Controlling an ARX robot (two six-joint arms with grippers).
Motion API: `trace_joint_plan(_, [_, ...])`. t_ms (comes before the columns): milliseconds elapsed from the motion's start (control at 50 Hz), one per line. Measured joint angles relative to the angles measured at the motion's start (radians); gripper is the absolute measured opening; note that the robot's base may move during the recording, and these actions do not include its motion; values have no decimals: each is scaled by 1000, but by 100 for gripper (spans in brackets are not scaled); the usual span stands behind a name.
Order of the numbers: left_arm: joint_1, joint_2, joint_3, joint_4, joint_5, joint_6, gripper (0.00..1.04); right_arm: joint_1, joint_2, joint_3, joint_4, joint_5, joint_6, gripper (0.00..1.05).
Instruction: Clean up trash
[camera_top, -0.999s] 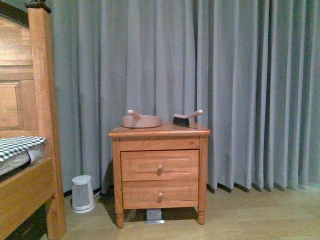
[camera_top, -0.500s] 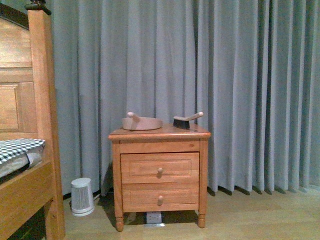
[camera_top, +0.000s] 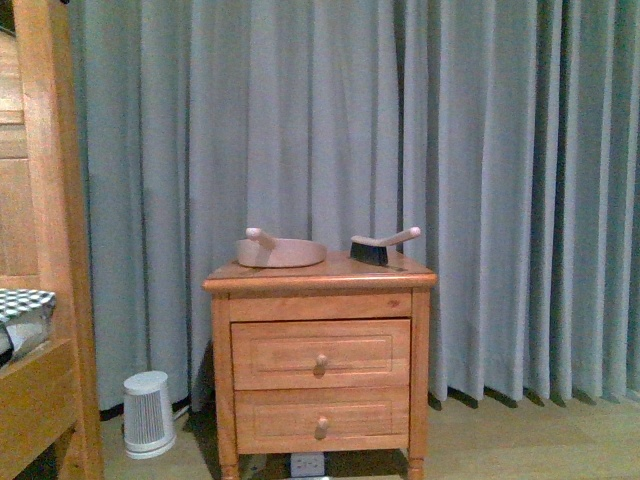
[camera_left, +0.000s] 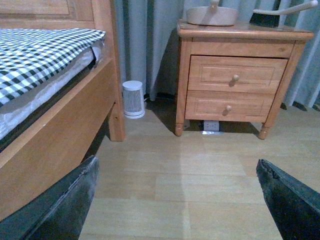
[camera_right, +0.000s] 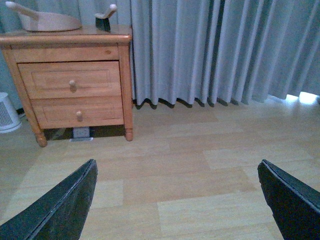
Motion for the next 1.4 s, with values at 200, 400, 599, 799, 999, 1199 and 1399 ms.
trace_joint_plan(200, [0,0,0,0,0,0,97,0,0,0,0,0,0,97])
trace_joint_plan(400, [0,0,0,0,0,0,97,0,0,0,0,0,0,97])
trace_joint_plan(599, [0,0,0,0,-1,0,97,0,0,0,0,1,0,97])
trace_joint_plan(799, [0,1,0,0,2,0,97,0,0,0,0,0,0,97])
trace_joint_plan(999, [0,0,0,0,0,0,97,0,0,0,0,0,0,97])
trace_joint_plan(1199, [0,0,0,0,0,0,97,0,0,0,0,0,0,97])
trace_joint_plan(1399, [0,0,0,0,0,0,97,0,0,0,0,0,0,97])
